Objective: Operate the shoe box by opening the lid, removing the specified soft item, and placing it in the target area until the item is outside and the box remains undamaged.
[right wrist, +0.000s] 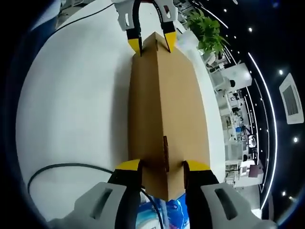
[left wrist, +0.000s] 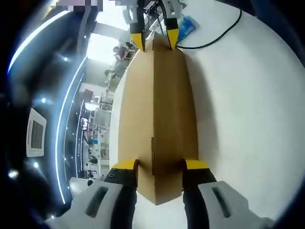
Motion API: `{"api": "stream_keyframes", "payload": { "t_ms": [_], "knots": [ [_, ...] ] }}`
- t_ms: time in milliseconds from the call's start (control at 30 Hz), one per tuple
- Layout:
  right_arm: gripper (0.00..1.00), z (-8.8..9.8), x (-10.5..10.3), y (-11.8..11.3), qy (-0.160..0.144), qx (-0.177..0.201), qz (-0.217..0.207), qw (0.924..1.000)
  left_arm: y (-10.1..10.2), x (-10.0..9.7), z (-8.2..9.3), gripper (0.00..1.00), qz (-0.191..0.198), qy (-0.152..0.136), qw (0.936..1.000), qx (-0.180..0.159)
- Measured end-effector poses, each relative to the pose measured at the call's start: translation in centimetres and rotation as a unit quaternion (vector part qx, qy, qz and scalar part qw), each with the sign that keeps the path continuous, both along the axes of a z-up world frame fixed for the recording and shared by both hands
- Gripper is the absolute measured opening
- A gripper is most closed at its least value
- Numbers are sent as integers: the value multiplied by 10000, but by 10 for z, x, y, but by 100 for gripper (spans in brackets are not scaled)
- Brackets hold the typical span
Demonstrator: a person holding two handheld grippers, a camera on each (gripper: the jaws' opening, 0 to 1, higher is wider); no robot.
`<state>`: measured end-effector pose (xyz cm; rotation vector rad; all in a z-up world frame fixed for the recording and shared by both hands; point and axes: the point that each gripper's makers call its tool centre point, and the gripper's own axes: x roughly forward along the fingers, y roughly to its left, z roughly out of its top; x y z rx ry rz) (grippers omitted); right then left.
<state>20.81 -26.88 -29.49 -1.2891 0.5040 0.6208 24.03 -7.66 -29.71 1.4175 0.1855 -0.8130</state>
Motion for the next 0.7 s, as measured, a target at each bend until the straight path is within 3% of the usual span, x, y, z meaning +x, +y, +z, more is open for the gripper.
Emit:
{"api": "stream_keyframes", "payload": {
  "t_ms": [700],
  "knots": [
    [33,1,-26,-10,73,9,141,9999,-10,-36,9,36,102,107,9999,-90]
  ]
}}
